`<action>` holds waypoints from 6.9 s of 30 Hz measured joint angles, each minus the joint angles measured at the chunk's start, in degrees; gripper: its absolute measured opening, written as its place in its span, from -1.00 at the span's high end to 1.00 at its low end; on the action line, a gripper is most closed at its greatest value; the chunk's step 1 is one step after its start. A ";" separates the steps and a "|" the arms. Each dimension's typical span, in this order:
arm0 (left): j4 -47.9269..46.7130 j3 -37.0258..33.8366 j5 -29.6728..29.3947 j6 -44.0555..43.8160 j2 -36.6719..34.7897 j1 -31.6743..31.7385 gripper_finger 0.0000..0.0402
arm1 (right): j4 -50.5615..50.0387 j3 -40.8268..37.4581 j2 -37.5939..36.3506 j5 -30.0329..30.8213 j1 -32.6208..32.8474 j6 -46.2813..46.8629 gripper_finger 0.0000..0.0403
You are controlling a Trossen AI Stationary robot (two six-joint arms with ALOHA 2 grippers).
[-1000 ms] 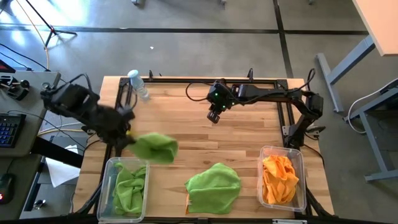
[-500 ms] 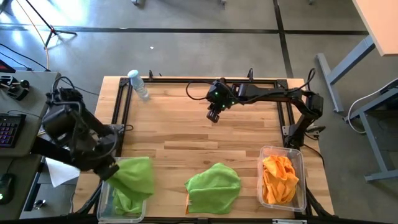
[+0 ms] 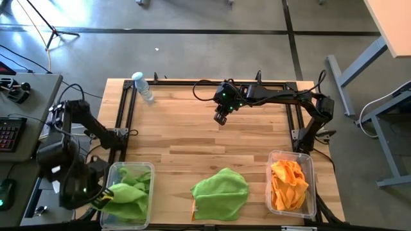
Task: Sort microfiber towel by color & place in baskets
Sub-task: Put the green towel into the left transparent bin
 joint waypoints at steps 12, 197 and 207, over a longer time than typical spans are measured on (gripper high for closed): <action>0.13 -5.76 -28.19 29.93 6.31 2.05 1.00 | 0.00 0.00 0.00 -0.65 0.03 0.00 1.00; 37.66 -42.18 -47.63 108.13 -20.38 38.68 1.00 | -6.28 4.24 6.82 14.03 53.43 32.67 0.67; 44.47 -42.16 -44.42 106.90 -14.74 38.55 1.00 | -6.14 1.96 6.80 15.03 56.21 22.66 0.23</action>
